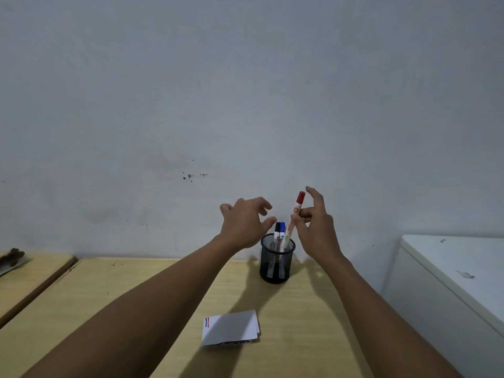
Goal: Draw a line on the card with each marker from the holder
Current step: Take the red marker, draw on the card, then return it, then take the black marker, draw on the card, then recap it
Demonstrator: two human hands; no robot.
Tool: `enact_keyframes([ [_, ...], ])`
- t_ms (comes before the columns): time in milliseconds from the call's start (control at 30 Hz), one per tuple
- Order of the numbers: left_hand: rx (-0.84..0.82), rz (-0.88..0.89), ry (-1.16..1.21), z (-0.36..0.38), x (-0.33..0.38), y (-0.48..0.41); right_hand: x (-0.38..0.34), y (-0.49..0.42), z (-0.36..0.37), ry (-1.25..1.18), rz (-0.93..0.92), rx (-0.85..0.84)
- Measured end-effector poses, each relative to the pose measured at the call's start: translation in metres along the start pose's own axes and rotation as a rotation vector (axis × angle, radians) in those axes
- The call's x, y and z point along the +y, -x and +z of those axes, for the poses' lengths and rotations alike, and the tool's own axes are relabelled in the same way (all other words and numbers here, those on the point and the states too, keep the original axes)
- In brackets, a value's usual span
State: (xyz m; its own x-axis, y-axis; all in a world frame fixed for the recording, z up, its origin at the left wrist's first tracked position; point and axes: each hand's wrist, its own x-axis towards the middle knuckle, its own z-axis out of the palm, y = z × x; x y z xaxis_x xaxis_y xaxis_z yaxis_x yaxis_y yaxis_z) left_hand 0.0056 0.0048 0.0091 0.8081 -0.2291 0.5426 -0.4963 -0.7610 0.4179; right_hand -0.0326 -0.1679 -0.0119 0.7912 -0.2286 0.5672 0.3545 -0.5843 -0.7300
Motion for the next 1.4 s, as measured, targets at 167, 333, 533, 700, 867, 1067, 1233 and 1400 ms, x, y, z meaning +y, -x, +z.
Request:
enact_keyframes([
  [167, -0.126, -0.134, -0.090, 0.050, -0.011, -0.015, 0.029, -0.006, 0.011, 0.108, 0.014, -0.062],
  [333, -0.149, -0.217, -0.046, 0.092, -0.012, -0.022, 0.057, -0.014, 0.026, 0.260, 0.057, -0.133],
  [533, -0.097, -0.260, 0.048, 0.106, -0.015, -0.022, 0.075, -0.013, 0.036, 0.302, 0.074, -0.193],
  [700, -0.078, -0.316, 0.126, 0.098, -0.016, -0.019, 0.077, -0.016, 0.037, 0.420, 0.056, -0.268],
  [867, -0.010, -0.295, 0.178, 0.069, -0.016, -0.019, 0.057, -0.008, 0.026, 0.325, 0.037, -0.170],
  [1067, 0.203, -0.404, 0.510, -0.020, -0.006, -0.016, 0.002, -0.005, 0.016, -0.062, 0.131, -0.142],
  [1233, 0.188, -0.526, 1.038, -0.078, 0.000, 0.011, -0.048, 0.007, 0.012, -0.731, 0.379, -0.111],
  [1400, 0.112, -0.568, 1.142, -0.099, 0.006, 0.057, -0.093, 0.038, 0.034, -1.204, 0.461, -0.135],
])
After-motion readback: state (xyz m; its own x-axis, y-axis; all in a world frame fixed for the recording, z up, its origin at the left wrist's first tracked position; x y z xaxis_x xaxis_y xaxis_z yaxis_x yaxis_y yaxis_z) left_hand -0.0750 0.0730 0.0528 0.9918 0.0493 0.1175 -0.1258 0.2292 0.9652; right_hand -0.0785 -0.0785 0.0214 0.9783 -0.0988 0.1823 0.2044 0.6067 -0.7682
